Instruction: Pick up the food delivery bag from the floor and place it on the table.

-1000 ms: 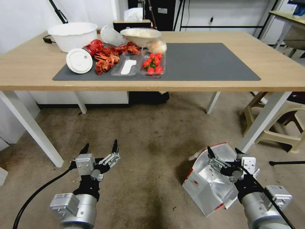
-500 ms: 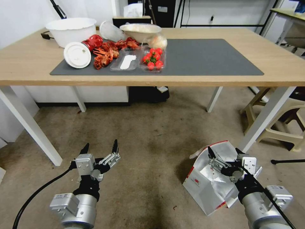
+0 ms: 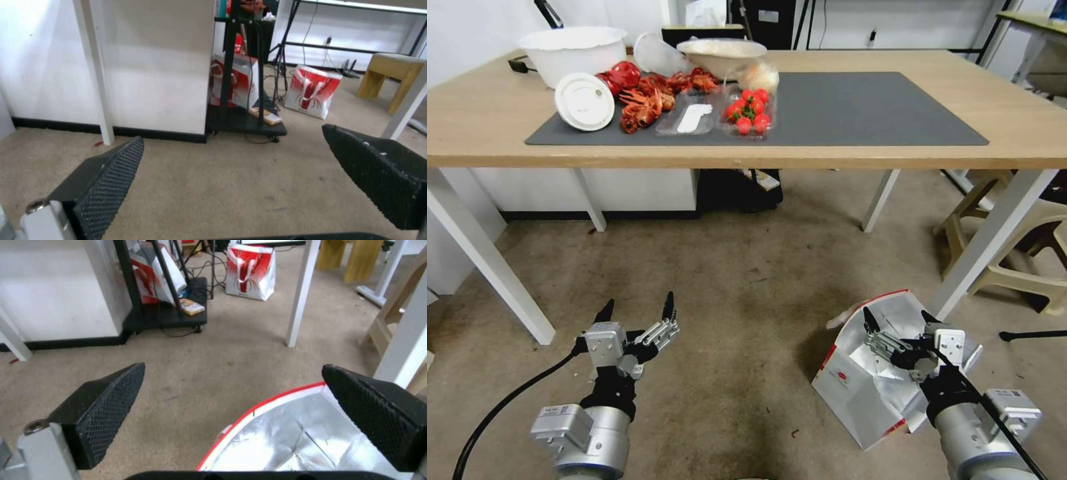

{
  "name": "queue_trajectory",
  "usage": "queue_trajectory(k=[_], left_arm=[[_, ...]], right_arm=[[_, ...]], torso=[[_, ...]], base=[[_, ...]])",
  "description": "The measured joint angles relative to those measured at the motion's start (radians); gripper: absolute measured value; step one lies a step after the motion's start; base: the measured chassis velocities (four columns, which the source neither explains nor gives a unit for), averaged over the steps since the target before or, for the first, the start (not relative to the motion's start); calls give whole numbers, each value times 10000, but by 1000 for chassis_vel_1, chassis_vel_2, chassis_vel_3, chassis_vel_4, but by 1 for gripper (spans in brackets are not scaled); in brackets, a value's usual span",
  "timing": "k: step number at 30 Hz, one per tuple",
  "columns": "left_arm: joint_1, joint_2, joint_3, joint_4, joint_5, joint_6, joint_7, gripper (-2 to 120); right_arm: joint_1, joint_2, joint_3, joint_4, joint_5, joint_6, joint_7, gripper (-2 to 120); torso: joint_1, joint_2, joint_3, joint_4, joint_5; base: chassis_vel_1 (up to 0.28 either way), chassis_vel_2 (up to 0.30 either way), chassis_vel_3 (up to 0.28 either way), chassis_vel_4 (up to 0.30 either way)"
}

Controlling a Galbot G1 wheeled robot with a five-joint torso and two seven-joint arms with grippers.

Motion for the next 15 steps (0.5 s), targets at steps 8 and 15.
queue_trajectory(k=[8, 15], left_arm=[[-4, 58, -5, 1, -24, -29, -3, 100], [-19, 80, -1, 0, -57, -50, -3, 100]], right_arm=[[-9, 88, -36, 0, -79, 12, 1, 100], [-9, 81, -12, 0, -81, 19, -1, 100]], torso=[[-47, -300, -253, 0, 0], [-81, -610, -528, 0, 0]], base=[[0, 0, 0, 0], [0, 0, 0, 0]])
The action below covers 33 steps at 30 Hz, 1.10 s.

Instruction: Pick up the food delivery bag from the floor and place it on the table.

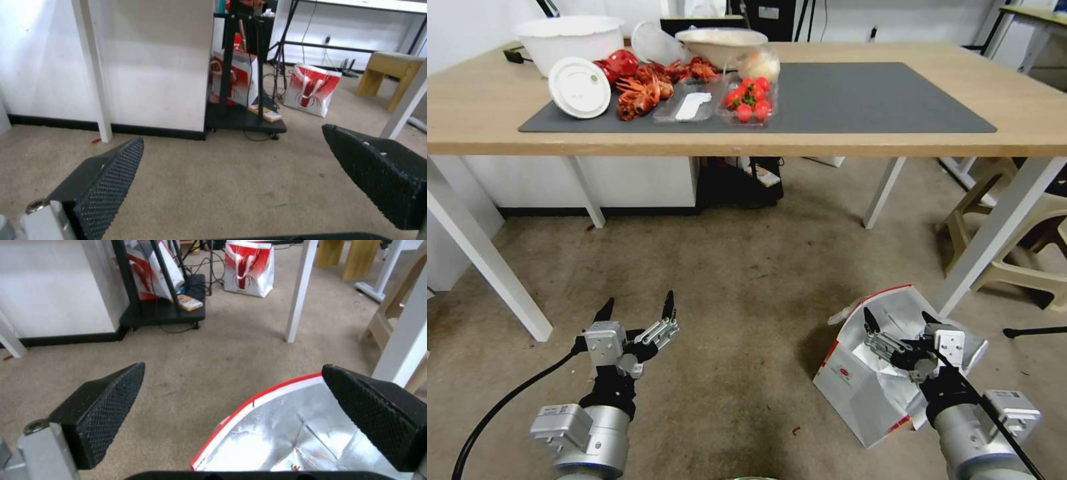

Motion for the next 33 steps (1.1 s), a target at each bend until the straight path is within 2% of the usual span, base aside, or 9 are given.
queue_trajectory(k=[13, 26, 33], left_arm=[[26, 18, -3, 0, -17, -63, -4, 100], [119, 37, -5, 0, 2, -159, -9, 100], [68, 84, -11, 192, 391, -927, 170, 100]], right_arm=[[16, 3, 5, 0, 0, 11, -3, 100], [2, 51, 16, 0, -15, 34, -1, 100], [17, -25, 374, 0, 67, 554, 148, 100]], torso=[[-32, -459, -412, 0, 0], [-66, -574, -410, 0, 1], [-66, -541, -410, 0, 0]], base=[[0, 0, 0, 0], [0, 0, 0, 0], [0, 0, 0, 0]])
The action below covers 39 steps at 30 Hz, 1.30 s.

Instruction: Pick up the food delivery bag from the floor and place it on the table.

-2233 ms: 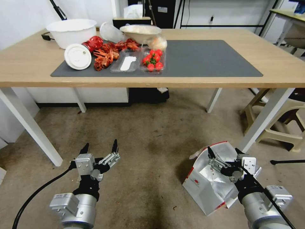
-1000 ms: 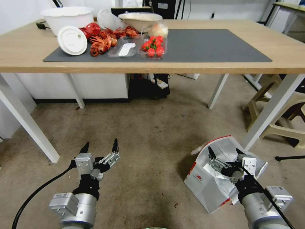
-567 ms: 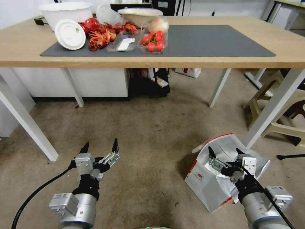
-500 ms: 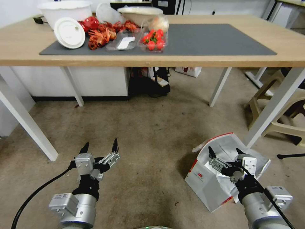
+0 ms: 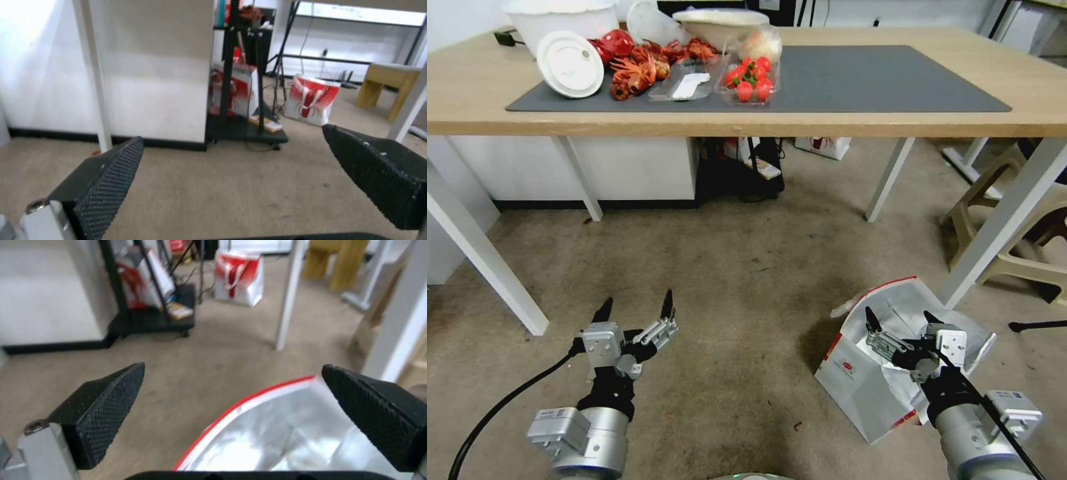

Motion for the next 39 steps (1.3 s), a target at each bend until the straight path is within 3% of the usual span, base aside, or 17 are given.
queue_trajectory(k=[3, 6, 11, 14, 18, 23, 32, 39], left_arm=[[23, 2, 34, 29, 330, -128, 94, 100], [-74, -23, 120, 162, 878, -220, 9, 100], [-120, 28, 152, 195, 886, -200, -172, 100], [-162, 100, 175, 221, 844, -207, -225, 100], [-256, 209, 177, 313, 783, -306, -260, 100], [-325, 334, 200, 463, 761, -462, -272, 100], [-485, 470, 409, 826, 727, -559, -331, 100], [-507, 467, 410, 973, 723, -593, -376, 100]], right_arm=[[-6, -101, 357, 0, 76, 123, 205, 100], [-53, -402, 1260, 0, -191, -519, 1269, 100], [-239, -501, 1616, 0, -170, -1169, 2043, 100], [-420, -426, 1634, 0, -169, -2248, 2529, 100], [-289, -449, 1628, -69, -142, -2866, 2856, 100], [120, -812, 1696, -883, 63, -2707, 3091, 100], [1473, -2033, 1703, -3433, 1461, -2396, 3866, 100], [2192, -2438, 1518, -4159, 2043, -2351, 3938, 100]], torso=[[1, 10, 0, 0, 1], [5, 25, 0, 0, 1], [7, 35, 0, 0, 1], [9, 41, 0, -1, 0], [11, 48, 0, -2, -1], [12, 54, 0, 1, 4], [14, 64, 0, 0, 3], [13, 67, 0, 1, 1]], base=[[0, 0, 0, 0], [0, 0, 0, 0], [0, 0, 0, 0], [0, 0, 0, 0], [0, 0, 0, 0], [0, 0, 0, 0], [0, 0, 0, 0], [0, 0, 0, 0]])
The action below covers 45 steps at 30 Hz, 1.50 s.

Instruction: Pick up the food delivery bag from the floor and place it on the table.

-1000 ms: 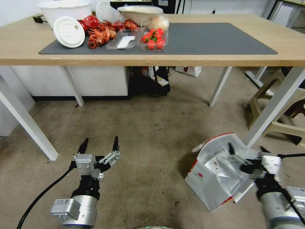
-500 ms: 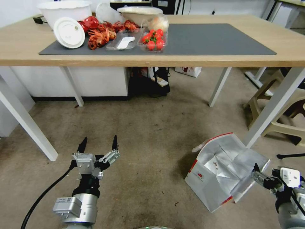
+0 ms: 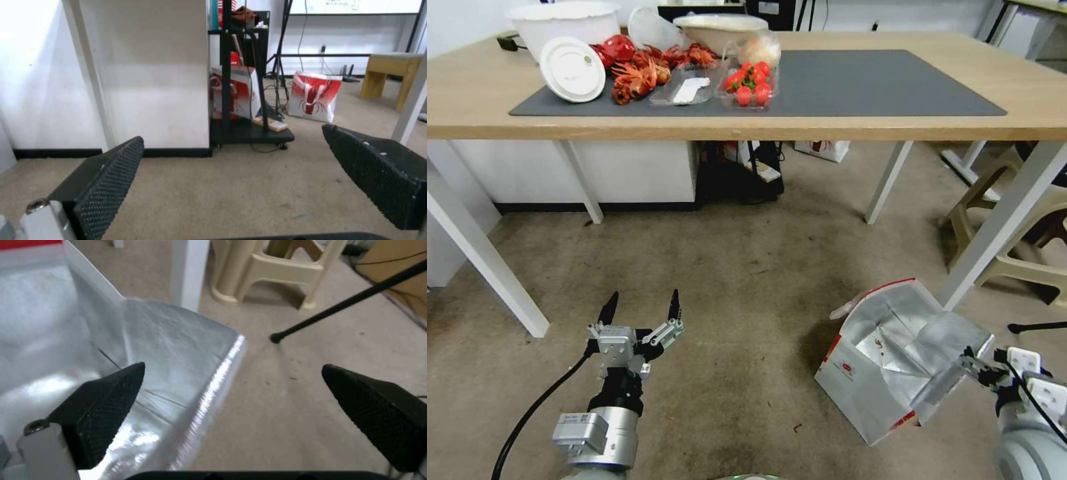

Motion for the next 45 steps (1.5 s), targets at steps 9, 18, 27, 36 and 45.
queue_trajectory(k=[9, 18, 27, 36, 45], left_arm=[[79, -117, -37, 104, 60, -106, -49, 100], [234, -297, -62, 130, 240, -270, -50, 100], [327, -322, -137, 110, 291, -339, -91, 100], [329, -337, -160, 110, 285, -366, -157, 100], [241, -259, -197, 134, 217, -347, -195, 100]], right_arm=[[1104, -346, -425, -791, 561, -374, 216, 100], [1672, -704, -583, -1381, 983, -1111, 673, 100], [2152, -796, -808, -2067, 1320, -1351, 830, 100], [2521, -583, -1099, -2663, 1439, -1517, 947, 84], [2679, -507, -1203, -2901, 1391, -1620, 989, 53]], torso=[[1, 5, 0, 0, 0], [1, 9, 0, 0, -1], [2, 10, 0, -1, 0], [2, 10, 0, 0, -1], [2, 12, 0, -1, -2]], base=[[0, 0, 0, 0], [0, 0, 0, 0], [0, 0, 0, 0], [0, 0, 0, 0], [0, 0, 0, 0]])
